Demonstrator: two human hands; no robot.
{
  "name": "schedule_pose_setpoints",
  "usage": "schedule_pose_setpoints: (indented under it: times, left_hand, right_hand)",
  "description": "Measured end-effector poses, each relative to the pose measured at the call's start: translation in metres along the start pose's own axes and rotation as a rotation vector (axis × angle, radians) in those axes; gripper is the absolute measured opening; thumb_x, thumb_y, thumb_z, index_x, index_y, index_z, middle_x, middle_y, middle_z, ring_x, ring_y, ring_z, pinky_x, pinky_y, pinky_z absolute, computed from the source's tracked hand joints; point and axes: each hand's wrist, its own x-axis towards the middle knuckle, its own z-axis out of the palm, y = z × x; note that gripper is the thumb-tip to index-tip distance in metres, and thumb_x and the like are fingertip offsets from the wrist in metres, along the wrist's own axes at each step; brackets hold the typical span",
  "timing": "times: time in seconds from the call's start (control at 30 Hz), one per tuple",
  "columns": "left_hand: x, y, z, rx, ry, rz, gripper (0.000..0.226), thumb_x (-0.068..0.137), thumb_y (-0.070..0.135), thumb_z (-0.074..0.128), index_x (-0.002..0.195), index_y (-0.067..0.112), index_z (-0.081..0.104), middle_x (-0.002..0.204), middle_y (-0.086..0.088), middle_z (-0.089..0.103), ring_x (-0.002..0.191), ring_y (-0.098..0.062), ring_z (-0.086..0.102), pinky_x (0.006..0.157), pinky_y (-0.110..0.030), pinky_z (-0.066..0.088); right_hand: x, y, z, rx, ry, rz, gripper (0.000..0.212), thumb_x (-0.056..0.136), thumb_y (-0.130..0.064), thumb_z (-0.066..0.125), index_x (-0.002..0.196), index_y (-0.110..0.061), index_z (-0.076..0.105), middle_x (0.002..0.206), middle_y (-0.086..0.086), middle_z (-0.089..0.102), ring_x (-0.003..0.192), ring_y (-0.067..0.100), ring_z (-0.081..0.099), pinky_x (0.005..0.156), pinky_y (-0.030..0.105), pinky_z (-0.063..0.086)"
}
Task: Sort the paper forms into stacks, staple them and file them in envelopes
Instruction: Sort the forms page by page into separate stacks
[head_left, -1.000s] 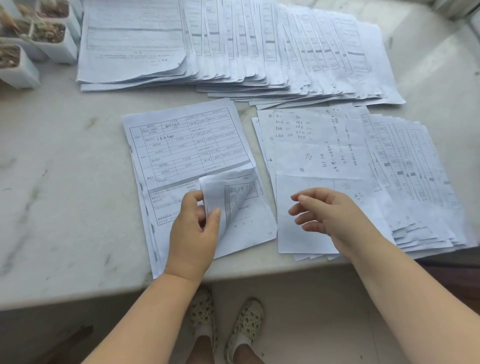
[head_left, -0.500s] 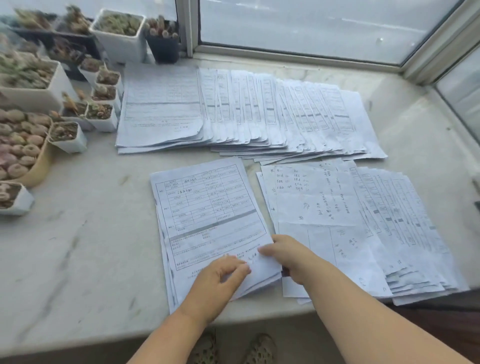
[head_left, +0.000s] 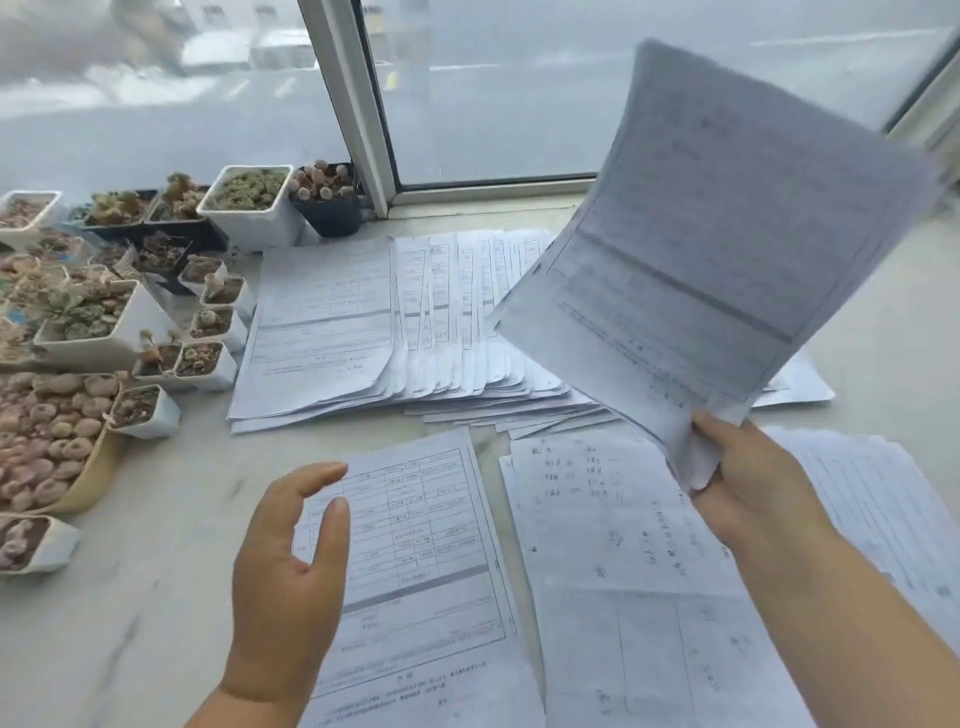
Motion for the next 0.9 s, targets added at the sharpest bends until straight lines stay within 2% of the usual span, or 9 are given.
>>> schedule_pose_setpoints:
  times: [0.1, 0.17, 0.23, 0.3, 0.4, 0.5, 0.67, 0.83, 0.9]
  left_hand:
    - [0.019, 0.001, 0.037, 0.038, -0.048, -0.065, 0.032, 0.093, 0.014, 0.059, 0.102, 0.044, 0.056, 0.107, 0.024, 0.061, 0.104, 0.015, 0.05, 0.087, 0.003, 0.032]
    - [0.033, -0.001, 0.058, 0.092, -0.082, -0.062, 0.036, 0.092, 0.01, 0.061, 0.102, 0.044, 0.055, 0.106, 0.025, 0.058, 0.095, 0.004, 0.055, 0.083, -0.004, 0.037]
    - [0.05, -0.005, 0.074, 0.145, -0.121, -0.037, 0.026, 0.092, 0.019, 0.061, 0.104, 0.041, 0.056, 0.107, 0.03, 0.055, 0.088, -0.005, 0.055, 0.084, -0.014, 0.039]
    - [0.069, -0.011, 0.086, 0.186, -0.155, 0.029, 0.023, 0.087, 0.026, 0.057, 0.108, 0.034, 0.06, 0.108, 0.029, 0.056, 0.101, -0.004, 0.054, 0.092, -0.021, 0.041]
    - [0.101, -0.028, 0.104, 0.266, -0.176, 0.15, 0.024, 0.084, 0.024, 0.059, 0.106, 0.019, 0.068, 0.106, 0.016, 0.06, 0.106, 0.0, 0.05, 0.101, -0.041, 0.043]
    - [0.127, -0.044, 0.129, 0.391, -0.245, 0.194, 0.038, 0.08, 0.034, 0.063, 0.114, 0.016, 0.064, 0.114, 0.004, 0.061, 0.115, -0.016, 0.052, 0.103, -0.051, 0.039]
    - [0.134, -0.068, 0.157, 0.475, -0.371, 0.219, 0.064, 0.071, 0.045, 0.078, 0.124, 0.016, 0.055, 0.129, -0.005, 0.053, 0.129, -0.026, 0.041, 0.108, -0.059, 0.029]
    - [0.134, -0.082, 0.149, 0.368, -0.336, 0.215, 0.055, 0.08, 0.057, 0.054, 0.116, 0.016, 0.06, 0.126, -0.003, 0.056, 0.122, -0.014, 0.04, 0.105, -0.054, 0.038]
    - [0.134, -0.081, 0.148, 0.333, -0.33, 0.216, 0.052, 0.084, 0.057, 0.051, 0.114, 0.015, 0.062, 0.124, -0.001, 0.057, 0.12, -0.014, 0.044, 0.107, -0.052, 0.036]
  right_hand:
    - [0.033, -0.036, 0.011, 0.236, -0.058, 0.143, 0.02, 0.099, -0.004, 0.044, 0.087, -0.01, 0.06, 0.062, -0.002, 0.07, 0.052, 0.007, 0.066, 0.048, 0.018, 0.053]
    - [0.053, -0.047, 0.02, 0.264, -0.119, 0.203, 0.022, 0.097, -0.001, 0.041, 0.083, -0.005, 0.057, 0.059, 0.001, 0.065, 0.048, 0.008, 0.061, 0.047, 0.017, 0.05]
    - [0.071, -0.052, 0.032, 0.267, -0.132, 0.223, 0.022, 0.093, 0.005, 0.039, 0.084, -0.005, 0.056, 0.061, 0.003, 0.06, 0.048, 0.01, 0.057, 0.051, 0.018, 0.051]
    - [0.088, -0.051, 0.046, 0.233, -0.153, 0.234, 0.023, 0.09, 0.008, 0.036, 0.091, -0.007, 0.054, 0.062, 0.003, 0.057, 0.048, 0.012, 0.053, 0.053, 0.02, 0.049]
    - [0.106, -0.04, 0.076, 0.168, -0.225, 0.254, 0.022, 0.093, 0.006, 0.036, 0.1, -0.007, 0.052, 0.059, 0.004, 0.055, 0.05, 0.013, 0.051, 0.064, 0.029, 0.051]
    - [0.117, -0.023, 0.108, 0.103, -0.317, 0.266, 0.021, 0.096, 0.003, 0.041, 0.107, -0.01, 0.054, 0.06, 0.002, 0.056, 0.049, 0.012, 0.054, 0.078, 0.043, 0.054]
    - [0.133, 0.016, 0.155, 0.083, -0.413, 0.323, 0.021, 0.095, 0.005, 0.04, 0.102, -0.008, 0.055, 0.058, 0.002, 0.054, 0.048, 0.011, 0.054, 0.085, 0.05, 0.051]
    - [0.147, 0.05, 0.174, -0.048, -0.412, 0.366, 0.021, 0.094, 0.005, 0.042, 0.092, -0.009, 0.058, 0.059, 0.0, 0.052, 0.049, 0.009, 0.051, 0.09, 0.053, 0.048]
    - [0.151, 0.059, 0.173, -0.104, -0.39, 0.365, 0.021, 0.094, 0.004, 0.043, 0.091, -0.011, 0.058, 0.057, -0.001, 0.054, 0.049, 0.009, 0.051, 0.088, 0.052, 0.048]
